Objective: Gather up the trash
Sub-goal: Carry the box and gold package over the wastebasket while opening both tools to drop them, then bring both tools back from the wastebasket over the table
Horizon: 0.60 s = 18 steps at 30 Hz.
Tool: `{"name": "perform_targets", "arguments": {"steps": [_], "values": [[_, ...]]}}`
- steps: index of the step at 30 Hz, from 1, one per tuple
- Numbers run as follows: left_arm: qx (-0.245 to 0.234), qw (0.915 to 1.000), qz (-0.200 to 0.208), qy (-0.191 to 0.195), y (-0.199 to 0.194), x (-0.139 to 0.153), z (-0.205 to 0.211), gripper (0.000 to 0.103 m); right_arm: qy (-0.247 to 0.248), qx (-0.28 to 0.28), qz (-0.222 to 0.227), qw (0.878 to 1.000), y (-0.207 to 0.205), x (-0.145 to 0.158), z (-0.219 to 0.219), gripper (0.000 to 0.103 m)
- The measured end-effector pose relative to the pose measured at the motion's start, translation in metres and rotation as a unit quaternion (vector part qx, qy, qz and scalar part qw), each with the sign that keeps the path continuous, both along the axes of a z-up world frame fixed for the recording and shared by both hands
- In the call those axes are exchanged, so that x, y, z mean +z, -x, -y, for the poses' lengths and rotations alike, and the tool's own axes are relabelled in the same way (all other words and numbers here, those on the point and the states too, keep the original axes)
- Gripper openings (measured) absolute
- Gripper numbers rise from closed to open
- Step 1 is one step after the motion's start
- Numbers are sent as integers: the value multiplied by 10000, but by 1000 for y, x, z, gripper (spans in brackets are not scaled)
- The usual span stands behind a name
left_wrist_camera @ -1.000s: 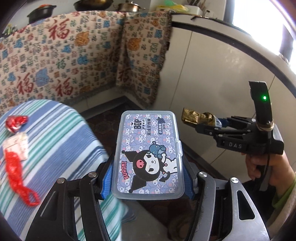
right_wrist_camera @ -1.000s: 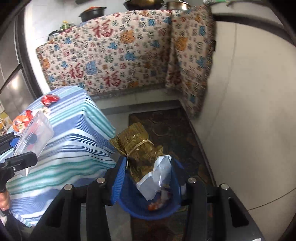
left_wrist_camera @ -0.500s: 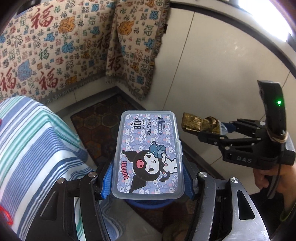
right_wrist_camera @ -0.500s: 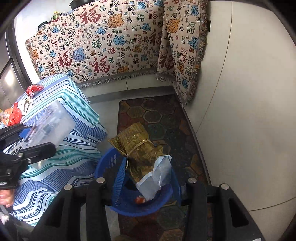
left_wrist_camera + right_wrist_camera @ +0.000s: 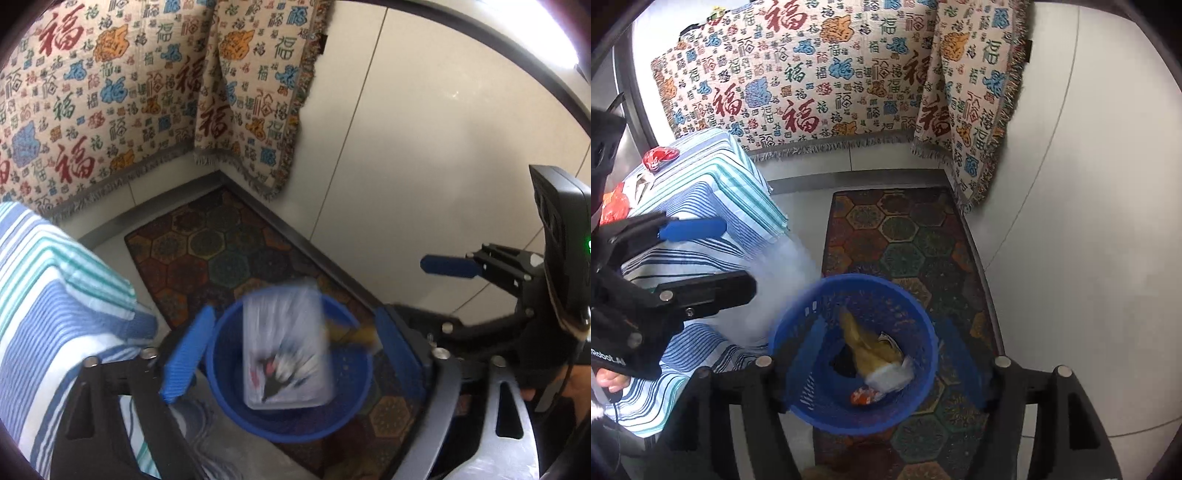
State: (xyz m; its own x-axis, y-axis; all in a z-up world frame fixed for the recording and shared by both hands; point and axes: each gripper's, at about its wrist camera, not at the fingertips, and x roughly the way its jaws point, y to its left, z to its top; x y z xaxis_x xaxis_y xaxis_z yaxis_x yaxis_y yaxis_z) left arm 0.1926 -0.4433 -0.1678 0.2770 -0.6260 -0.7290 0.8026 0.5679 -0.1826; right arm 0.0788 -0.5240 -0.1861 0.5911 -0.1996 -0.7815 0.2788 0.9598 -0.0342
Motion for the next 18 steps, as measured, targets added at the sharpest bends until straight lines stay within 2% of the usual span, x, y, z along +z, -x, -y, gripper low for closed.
{"name": "perform_targets", "arguments": {"steps": [5,10,14,18], "values": [[72,9999,-77,128,-6,8,-2,92,144,-84,104,9998,3,8,2,69],[198,9992,-96,342,1,34,-32,92,347,-86,515,9980,7,31,-7,69],[411,9980,24,476,14,62,-88,94,627,100,1000,9930,4,58,-35,69],[748,9967,116,307,22,69,-159,98,856,471,1360,9859,-7,74,-81,69]]}}
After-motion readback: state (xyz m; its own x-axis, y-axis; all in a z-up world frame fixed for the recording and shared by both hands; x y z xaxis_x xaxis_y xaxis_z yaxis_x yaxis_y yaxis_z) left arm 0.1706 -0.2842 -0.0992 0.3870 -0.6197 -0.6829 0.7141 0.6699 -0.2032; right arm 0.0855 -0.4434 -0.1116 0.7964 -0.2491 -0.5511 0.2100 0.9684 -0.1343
